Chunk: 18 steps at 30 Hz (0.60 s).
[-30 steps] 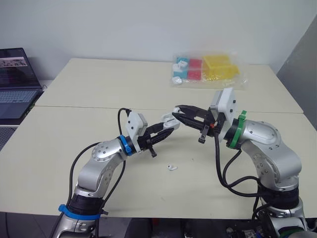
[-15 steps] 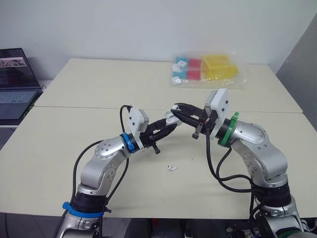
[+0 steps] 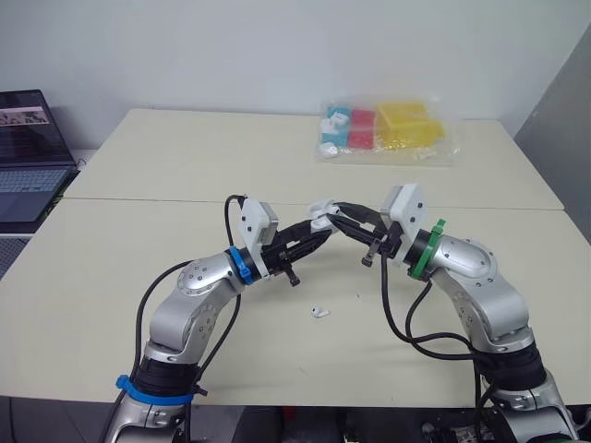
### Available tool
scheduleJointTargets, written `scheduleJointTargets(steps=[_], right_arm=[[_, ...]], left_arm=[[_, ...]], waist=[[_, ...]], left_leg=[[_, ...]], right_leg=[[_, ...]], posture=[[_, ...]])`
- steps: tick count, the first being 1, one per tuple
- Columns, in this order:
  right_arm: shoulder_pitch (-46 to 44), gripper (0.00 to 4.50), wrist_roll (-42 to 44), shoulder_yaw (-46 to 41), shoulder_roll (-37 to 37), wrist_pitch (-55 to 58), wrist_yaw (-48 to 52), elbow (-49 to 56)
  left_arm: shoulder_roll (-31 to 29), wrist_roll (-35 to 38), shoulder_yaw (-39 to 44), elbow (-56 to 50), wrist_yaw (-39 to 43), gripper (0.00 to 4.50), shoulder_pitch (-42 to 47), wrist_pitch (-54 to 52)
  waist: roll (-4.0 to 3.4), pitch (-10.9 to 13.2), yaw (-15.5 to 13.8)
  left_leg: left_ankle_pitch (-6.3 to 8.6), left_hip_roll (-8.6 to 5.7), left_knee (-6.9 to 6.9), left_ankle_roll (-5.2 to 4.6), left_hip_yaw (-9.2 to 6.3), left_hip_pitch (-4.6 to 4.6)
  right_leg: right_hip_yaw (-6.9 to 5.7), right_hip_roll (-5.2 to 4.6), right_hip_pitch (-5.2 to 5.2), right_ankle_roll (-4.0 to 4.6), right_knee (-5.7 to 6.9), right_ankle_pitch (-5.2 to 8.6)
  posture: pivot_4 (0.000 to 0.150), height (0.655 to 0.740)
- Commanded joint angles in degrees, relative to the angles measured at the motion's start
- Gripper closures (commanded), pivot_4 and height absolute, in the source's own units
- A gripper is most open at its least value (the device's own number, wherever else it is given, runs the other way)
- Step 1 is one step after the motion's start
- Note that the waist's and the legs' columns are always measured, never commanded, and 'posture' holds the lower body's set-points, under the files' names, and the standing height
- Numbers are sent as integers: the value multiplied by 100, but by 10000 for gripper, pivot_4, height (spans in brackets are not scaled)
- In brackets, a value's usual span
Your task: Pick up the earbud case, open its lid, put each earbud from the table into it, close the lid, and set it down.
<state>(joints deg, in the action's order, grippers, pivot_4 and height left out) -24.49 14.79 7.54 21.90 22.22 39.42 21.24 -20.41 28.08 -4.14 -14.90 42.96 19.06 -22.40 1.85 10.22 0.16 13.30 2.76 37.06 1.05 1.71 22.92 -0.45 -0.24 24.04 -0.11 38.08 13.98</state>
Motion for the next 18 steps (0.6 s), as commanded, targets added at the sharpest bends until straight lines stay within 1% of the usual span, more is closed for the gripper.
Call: scheduleJointTargets(steps=[1, 4, 6, 7, 8, 10, 15, 18], right_arm=[[51, 40543, 60, 23, 99, 86, 50, 89], [90, 40543, 469, -70, 58, 453, 107, 253], [81, 32924, 605, -112, 92, 686, 81, 325], [69, 30703, 664, -128, 129, 801, 77, 369], [61, 26548, 714, -139, 156, 887, 70, 410], [25, 19889, 905, -214, 185, 1092, 57, 524], [-45, 19758, 1273, -423, 353, 1538, 21, 761], [-29, 19758, 1755, -815, 814, 1982, 215, 1121]], left_arm=[[8, 89, 122, -326, -26, 37421, 86, 107], [-18, -1, 78, -324, 32, 37421, 95, 218], [-20, -49, 49, -316, 56, 37421, 92, 268], [-19, -64, 37, -313, 65, 37421, 89, 286], [-18, -77, 30, -315, 73, 37421, 84, 299], [-19, -116, 11, -302, 99, 37421, 74, 331], [-29, -188, -6, -225, 104, 37421, 69, 371], [-34, -275, 28, -102, 69, 37421, 70, 408]], waist=[[0, 0, 0], [0, 0, -1], [0, 0, -1], [0, 0, -1], [0, 0, -1], [0, 0, -1], [0, 0, -1], [0, 0, -2]], left_leg=[[0, 0, 0, 0, 0, 0], [0, 0, 0, 0, 1, 0], [0, 0, 0, 0, -1, 1], [0, 1, 0, 0, 0, 0], [0, 1, 0, 0, 0, 0], [0, 1, 0, 0, -2, 1], [0, 0, 0, 0, 0, 1], [0, 0, -1, 0, -1, 3]], right_leg=[[0, 0, 0, 0, 0, 0], [0, 0, 0, 0, -1, 0], [1, 0, 0, 0, -1, 0], [0, 0, 0, 0, -1, 0], [1, 0, 0, 0, -1, 0], [0, 0, 0, 0, -1, 0], [0, 0, 0, 0, -2, 0], [0, -1, 1, 0, -4, 0]], posture=[[1500, 7400], [1500, 7400], [1500, 7400], [1500, 7400], [1500, 7400], [1500, 7400], [1500, 7400], [1500, 7400]])
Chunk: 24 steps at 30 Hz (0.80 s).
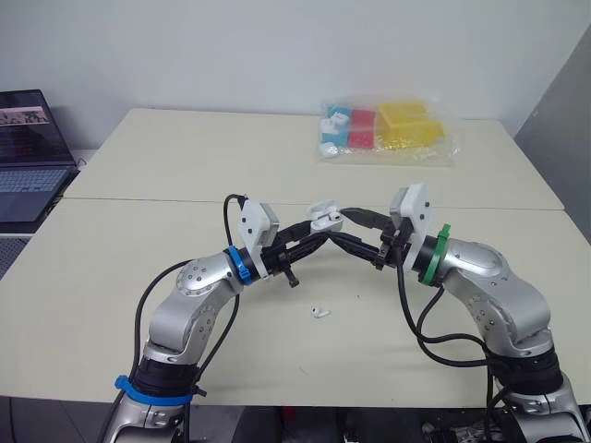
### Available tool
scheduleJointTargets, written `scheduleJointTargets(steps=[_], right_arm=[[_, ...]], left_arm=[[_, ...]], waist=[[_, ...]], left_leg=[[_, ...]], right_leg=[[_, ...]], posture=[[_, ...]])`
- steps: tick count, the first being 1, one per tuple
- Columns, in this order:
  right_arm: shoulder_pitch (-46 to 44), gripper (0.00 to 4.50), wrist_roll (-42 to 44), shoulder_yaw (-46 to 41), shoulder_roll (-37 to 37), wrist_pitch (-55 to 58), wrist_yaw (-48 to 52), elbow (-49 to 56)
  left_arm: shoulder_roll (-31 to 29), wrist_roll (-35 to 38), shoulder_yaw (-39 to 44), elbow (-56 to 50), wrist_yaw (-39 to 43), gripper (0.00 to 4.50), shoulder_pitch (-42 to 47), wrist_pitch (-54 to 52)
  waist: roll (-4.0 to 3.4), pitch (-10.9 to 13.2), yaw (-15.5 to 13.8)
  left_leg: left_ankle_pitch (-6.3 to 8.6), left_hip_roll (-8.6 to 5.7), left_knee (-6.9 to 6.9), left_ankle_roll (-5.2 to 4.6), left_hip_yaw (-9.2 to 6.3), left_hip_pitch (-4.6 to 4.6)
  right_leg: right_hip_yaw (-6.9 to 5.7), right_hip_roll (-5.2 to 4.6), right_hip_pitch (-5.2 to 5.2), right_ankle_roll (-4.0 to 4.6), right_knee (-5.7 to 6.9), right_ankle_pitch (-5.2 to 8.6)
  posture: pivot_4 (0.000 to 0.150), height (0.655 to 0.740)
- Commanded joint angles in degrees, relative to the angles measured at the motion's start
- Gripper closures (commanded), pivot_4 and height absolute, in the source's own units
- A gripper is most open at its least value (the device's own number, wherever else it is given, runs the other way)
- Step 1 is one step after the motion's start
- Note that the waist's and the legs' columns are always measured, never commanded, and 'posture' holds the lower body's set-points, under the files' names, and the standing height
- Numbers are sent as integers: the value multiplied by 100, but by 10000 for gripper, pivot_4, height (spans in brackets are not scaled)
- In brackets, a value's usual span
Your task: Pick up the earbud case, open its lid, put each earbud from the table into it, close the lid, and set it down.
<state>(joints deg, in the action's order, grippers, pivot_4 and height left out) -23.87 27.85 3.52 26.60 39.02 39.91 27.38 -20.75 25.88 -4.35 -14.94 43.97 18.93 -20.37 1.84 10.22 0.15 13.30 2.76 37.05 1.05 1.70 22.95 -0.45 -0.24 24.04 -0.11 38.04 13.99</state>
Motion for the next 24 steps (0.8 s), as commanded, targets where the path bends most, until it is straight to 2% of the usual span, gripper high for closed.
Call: scheduleJointTargets(steps=[1, 7, 9, 11, 13, 19, 24], right_arm=[[-46, 19758, 586, -548, 619, 438, 297, 650], [208, 19758, 660, -490, 1702, 448, 874, 1005], [234, 19758, 392, -138, 2102, 290, 1161, 1080], [19, 19758, -298, 708, 2431, 430, 1087, 1030], [-255, 19758, -614, 1301, 2228, 473, 968, 807], [-846, 19758, -1133, 2334, 1768, 460, 1214, 336], [-1316, 19758, -1706, 3181, 1109, 107, 1498, -623]], left_arm=[[5, -89, 88, -23, -79, 37421, 101, 216], [-126, -297, 209, 277, -107, 37421, 126, 464], [-217, -371, 243, 386, -51, 37421, 136, 582], [-319, -450, 255, 461, 3, 37421, 132, 710], [-387, -477, 275, 496, 34, 37421, 100, 784], [-469, -492, 286, 447, 90, 37421, 6, 835], [-545, -480, 311, 329, 101, 37421, -109, 812]], waist=[[0, 0, -2], [1, 0, -6], [0, 0, 9], [0, 0, 22], [1, 0, 39], [1, 0, 13], [1, 0, 20]], left_leg=[[0, 0, 1, 0, 0, 1], [1, -1, -2, -1, -1, 1], [1, 0, -2, -1, 0, -1], [1, 1, -3, -1, 1, -3], [1, 3, -3, -1, 1, -6], [1, 2, -2, 0, 3, 2], [1, 2, -3, -1, 3, 2]], right_leg=[[0, 0, -1, 0, -2, 0], [-2, -1, -1, -1, -8, 1], [-1, 0, -1, 0, -6, 1], [-3, 2, 2, 0, -4, 1], [-4, 3, 2, 0, -3, 1], [-6, 1, 4, 0, -9, 1], [-6, 1, 5, 0, -9, 1]], posture=[[1500, 7400], [1500, 7400], [1500, 7400], [1500, 7400], [1500, 7400], [1500, 7400], [1500, 7400]])
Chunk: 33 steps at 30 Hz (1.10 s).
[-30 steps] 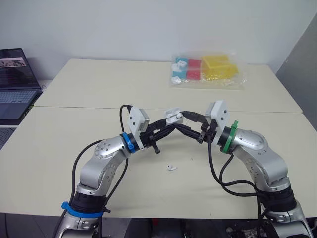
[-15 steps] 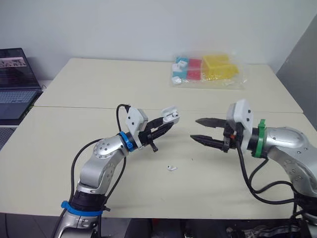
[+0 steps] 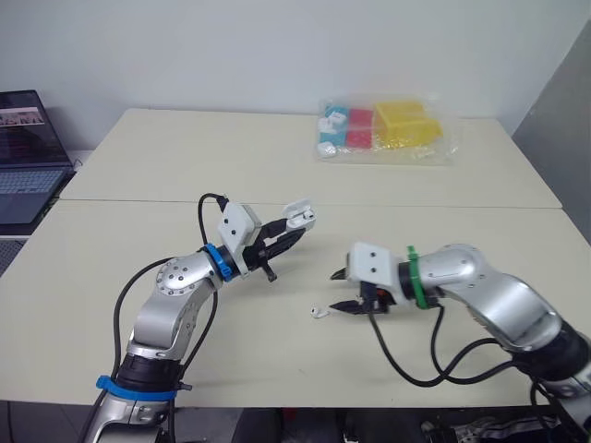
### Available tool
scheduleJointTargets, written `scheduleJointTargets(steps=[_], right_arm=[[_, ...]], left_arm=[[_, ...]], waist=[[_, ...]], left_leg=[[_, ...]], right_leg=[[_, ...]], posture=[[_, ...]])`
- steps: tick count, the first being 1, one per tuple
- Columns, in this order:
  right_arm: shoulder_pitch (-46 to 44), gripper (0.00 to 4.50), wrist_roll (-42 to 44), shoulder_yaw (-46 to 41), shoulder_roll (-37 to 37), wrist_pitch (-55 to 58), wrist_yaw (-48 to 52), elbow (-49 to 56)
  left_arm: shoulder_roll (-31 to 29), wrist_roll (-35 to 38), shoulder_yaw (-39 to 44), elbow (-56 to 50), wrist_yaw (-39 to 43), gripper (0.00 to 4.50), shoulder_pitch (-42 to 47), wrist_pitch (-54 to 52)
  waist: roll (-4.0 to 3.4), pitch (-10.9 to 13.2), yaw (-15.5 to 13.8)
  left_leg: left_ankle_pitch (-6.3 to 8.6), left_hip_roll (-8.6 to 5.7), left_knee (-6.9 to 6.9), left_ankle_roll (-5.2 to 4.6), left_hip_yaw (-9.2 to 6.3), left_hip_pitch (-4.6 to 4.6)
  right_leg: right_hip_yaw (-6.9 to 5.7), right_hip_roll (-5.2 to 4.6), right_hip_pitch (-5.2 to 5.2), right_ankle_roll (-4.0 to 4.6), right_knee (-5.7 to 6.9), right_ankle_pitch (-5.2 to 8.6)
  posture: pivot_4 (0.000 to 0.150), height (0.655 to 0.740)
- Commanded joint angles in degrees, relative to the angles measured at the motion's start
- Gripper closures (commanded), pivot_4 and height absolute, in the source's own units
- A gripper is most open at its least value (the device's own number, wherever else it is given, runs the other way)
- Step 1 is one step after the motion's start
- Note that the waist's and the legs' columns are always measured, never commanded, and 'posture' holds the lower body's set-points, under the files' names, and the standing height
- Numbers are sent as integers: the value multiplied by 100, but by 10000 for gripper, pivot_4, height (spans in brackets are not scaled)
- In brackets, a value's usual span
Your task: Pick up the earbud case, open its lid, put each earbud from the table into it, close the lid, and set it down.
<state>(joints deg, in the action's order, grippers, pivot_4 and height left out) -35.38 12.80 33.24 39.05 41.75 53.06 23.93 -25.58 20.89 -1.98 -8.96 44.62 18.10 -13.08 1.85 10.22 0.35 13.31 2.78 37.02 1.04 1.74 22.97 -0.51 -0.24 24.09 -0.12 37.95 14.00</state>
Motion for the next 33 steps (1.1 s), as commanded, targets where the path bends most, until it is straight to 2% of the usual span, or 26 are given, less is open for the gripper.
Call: scheduleJointTargets(steps=[1, 8, 15, 18, 22, 28, 33], right_arm=[[-181, 19758, -227, 227, -182, -166, 229, -342], [-272, 19758, -749, 564, -687, -580, 333, -1121], [-67, 19758, -906, 550, -706, -690, 473, -1269], [77, 26066, -942, 497, -697, -726, 446, -1334], [203, 40158, -866, 367, -671, -634, 512, -1251], [383, 41068, -700, 1, -400, -479, 695, -886], [951, 41068, -497, -565, 1042, -727, 1385, -166]], left_arm=[[-64, 23, 77, -280, 33, 37421, -32, 78], [-114, 33, 87, -340, 20, 37421, -103, 72], [-136, 40, 98, -397, 6, 37421, -165, 50], [-144, 48, 95, -418, 9, 37421, -186, 35], [-141, 46, 82, -398, 14, 37421, -175, 38], [-143, 49, 67, -392, 37, 37421, -170, 36], [-162, 57, 73, -432, 28, 37421, -207, 5]], waist=[[0, 0, -5], [0, 0, -19], [0, 0, -21], [0, 0, -20], [0, 0, -20], [0, 0, -39], [0, 0, -76]], left_leg=[[0, 1, 0, 0, -1, -1], [0, 1, 2, 0, -1, -2], [0, 1, 1, 0, -1, -1], [0, 1, 1, 0, -2, -2], [0, 2, 3, 0, -3, -7], [-1, -1, 4, 0, -3, -4], [1, -12, 1, 0, 0, 3]], right_leg=[[0, 0, 0, 1, 1, 0], [-3, 0, -1, 1, 4, 0], [-2, -1, -1, 1, 4, 0], [-3, -1, -2, 1, 5, 0], [-3, 0, -3, 2, 11, 0], [-4, -4, -4, 1, 9, -1], [-6, -22, -3, -7, -4, 4]], posture=[[1500, 7400], [1500, 7400], [1500, 7400], [1500, 7400], [1500, 7400], [1500, 7400], [1500, 7400]])
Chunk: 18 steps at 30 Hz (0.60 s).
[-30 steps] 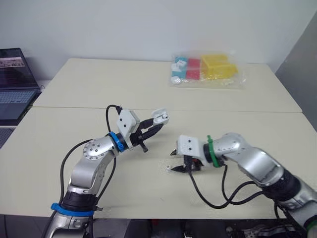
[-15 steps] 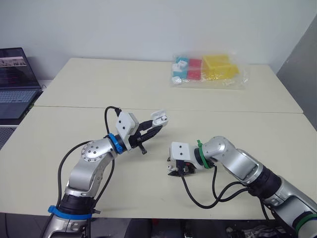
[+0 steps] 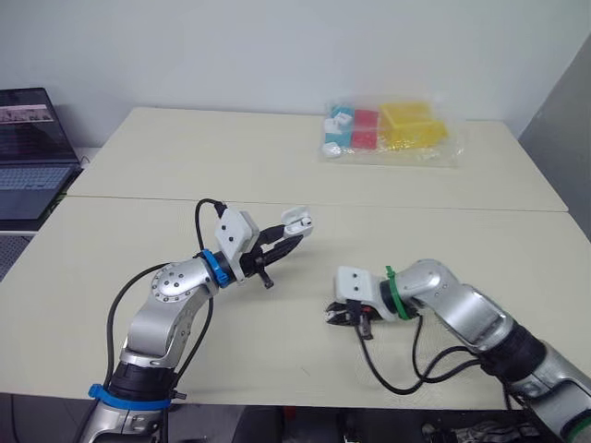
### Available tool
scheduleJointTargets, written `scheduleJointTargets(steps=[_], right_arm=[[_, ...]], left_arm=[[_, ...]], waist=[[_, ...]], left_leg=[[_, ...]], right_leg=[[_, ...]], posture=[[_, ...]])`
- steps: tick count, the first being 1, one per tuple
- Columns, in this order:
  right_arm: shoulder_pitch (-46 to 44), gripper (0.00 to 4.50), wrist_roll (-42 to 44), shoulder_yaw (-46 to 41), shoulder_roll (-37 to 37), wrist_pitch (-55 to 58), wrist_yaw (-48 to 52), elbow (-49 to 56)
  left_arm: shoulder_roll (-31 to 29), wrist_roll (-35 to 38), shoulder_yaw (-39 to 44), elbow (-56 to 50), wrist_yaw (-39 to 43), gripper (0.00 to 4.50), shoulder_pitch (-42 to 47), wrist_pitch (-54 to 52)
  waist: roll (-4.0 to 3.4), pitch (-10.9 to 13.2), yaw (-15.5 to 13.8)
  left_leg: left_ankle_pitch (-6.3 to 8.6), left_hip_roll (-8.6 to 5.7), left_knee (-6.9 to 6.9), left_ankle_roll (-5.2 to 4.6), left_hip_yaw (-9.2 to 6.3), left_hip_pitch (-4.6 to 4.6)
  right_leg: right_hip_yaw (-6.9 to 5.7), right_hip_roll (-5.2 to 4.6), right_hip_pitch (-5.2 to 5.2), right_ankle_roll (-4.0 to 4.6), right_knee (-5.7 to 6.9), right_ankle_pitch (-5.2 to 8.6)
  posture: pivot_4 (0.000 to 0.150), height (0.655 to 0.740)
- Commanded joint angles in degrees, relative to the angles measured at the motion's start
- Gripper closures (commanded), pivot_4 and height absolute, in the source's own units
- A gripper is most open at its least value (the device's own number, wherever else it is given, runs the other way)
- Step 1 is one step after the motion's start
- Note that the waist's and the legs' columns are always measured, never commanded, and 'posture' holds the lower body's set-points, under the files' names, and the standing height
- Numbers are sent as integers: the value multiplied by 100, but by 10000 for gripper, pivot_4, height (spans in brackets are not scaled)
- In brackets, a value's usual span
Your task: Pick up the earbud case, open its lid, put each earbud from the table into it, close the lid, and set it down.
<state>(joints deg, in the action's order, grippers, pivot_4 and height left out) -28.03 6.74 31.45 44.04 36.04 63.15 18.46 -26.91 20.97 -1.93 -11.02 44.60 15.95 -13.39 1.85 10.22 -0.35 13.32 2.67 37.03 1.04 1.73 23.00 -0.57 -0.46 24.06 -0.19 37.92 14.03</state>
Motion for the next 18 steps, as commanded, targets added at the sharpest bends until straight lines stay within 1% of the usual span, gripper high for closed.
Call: scheduleJointTargets(steps=[1, 2, 5, 8, 13, 17, 18], right_arm=[[344, 41068, 47, -448, 825, -337, 473, 401], [542, 41068, -6, -579, 1193, -523, 586, 403], [1037, 41068, -113, -919, 1938, -967, 775, 312], [1329, 41068, -228, -1119, 2271, -1356, 813, -16], [1466, 41068, -494, -1243, 2433, -1831, 868, -461], [1362, 41068, -479, -1248, 2268, -1689, 917, -582], [1346, 37568, -533, -1221, 2224, -1704, 886, -621]], left_arm=[[-30, 47, 67, -235, 28, 37421, -9, 37], [-33, 42, 60, -253, 21, 37421, -38, 42], [-45, 46, 62, -306, 1, 37421, -91, 27], [-64, 47, 78, -325, -3, 37421, -102, 12], [-86, 54, 106, -356, -10, 37421, -121, -1], [-84, 40, 90, -355, -16, 37421, -107, 0], [-85, 38, 87, -358, -18, 37421, -107, -3]], waist=[[2, -1, 2], [2, 0, 7], [2, 0, 17], [2, 0, 25], [3, -1, 35], [4, -2, 35], [7, -3, 35]], left_leg=[[0, -1, -1, 0, 1, 1], [1, -1, 0, 0, 3, -1], [1, 0, -3, 0, 8, -4], [1, 3, -2, 0, 6, -8], [0, 2, 5, 0, 9, -17], [0, -1, 6, 1, 12, -15], [0, -1, 6, 1, 11, -15]], right_leg=[[0, -2, 0, -1, -4, 1], [1, -1, -1, -2, -7, 1], [1, 0, -2, -2, -7, 1], [1, 4, -4, -1, -1, 2], [-1, 5, -10, -2, 4, 0], [3, -1, -12, -6, -3, -2], [3, -2, -14, -7, -5, -3]], posture=[[1500, 7400], [1500, 7400], [1500, 7400], [1500, 7400], [1500, 7400], [1500, 7400], [1500, 7400]])
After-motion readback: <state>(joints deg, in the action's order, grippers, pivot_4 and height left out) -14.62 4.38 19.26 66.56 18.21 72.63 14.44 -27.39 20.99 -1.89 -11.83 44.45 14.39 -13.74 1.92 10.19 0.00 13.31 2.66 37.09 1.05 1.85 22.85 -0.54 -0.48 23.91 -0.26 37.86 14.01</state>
